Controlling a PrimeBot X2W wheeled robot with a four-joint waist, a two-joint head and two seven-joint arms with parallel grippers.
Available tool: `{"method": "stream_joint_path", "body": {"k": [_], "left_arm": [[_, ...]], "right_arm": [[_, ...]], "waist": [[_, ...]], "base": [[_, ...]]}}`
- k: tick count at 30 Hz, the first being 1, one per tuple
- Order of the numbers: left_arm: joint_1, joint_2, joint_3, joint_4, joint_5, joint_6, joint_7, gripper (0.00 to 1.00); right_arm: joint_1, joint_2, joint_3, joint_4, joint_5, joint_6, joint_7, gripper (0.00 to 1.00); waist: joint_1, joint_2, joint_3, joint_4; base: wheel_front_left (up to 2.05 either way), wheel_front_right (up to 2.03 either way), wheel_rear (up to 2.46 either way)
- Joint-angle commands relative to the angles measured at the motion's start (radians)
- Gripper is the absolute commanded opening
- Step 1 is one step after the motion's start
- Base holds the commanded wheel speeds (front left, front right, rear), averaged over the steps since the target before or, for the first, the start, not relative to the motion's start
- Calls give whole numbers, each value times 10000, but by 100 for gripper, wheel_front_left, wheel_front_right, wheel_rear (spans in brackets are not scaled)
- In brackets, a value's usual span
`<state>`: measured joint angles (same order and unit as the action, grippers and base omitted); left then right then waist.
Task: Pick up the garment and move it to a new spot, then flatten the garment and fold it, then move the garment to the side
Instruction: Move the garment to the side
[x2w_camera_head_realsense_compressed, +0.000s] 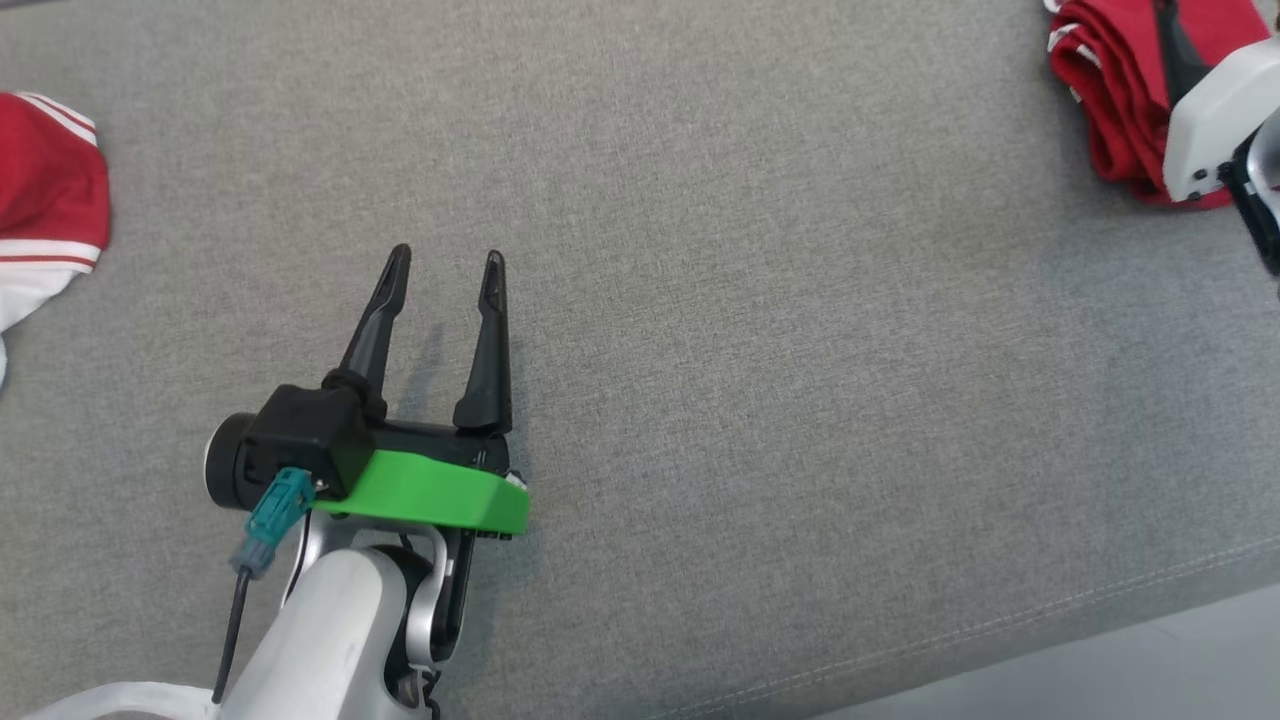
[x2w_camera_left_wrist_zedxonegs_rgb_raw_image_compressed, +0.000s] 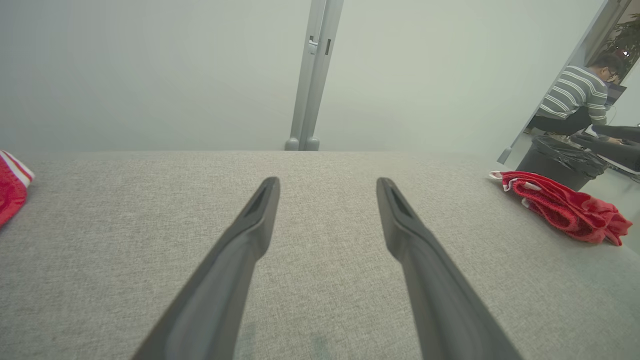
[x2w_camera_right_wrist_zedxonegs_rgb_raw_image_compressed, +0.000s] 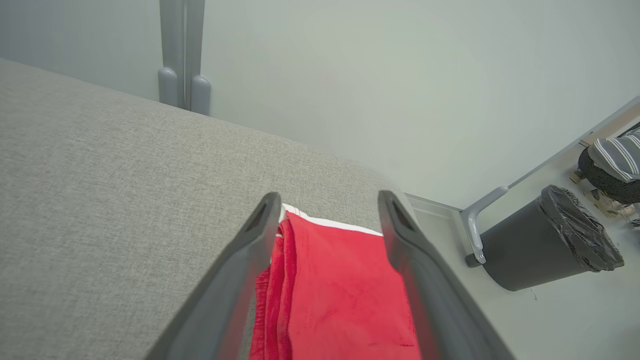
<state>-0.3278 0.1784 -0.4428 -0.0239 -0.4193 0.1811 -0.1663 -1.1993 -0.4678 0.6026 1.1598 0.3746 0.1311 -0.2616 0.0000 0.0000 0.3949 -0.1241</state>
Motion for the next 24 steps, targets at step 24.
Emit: {"method": "stream_joint_path", "body": {"k": [24], "left_arm": [[2341,65,1878,2242,-663,70,-991,100]], "right_arm": [[6464,2192,-4064,-5536,-1263,-5,-41,100]], "waist": [[0,0,-3747,895]], "base": [[0,0,0]]}}
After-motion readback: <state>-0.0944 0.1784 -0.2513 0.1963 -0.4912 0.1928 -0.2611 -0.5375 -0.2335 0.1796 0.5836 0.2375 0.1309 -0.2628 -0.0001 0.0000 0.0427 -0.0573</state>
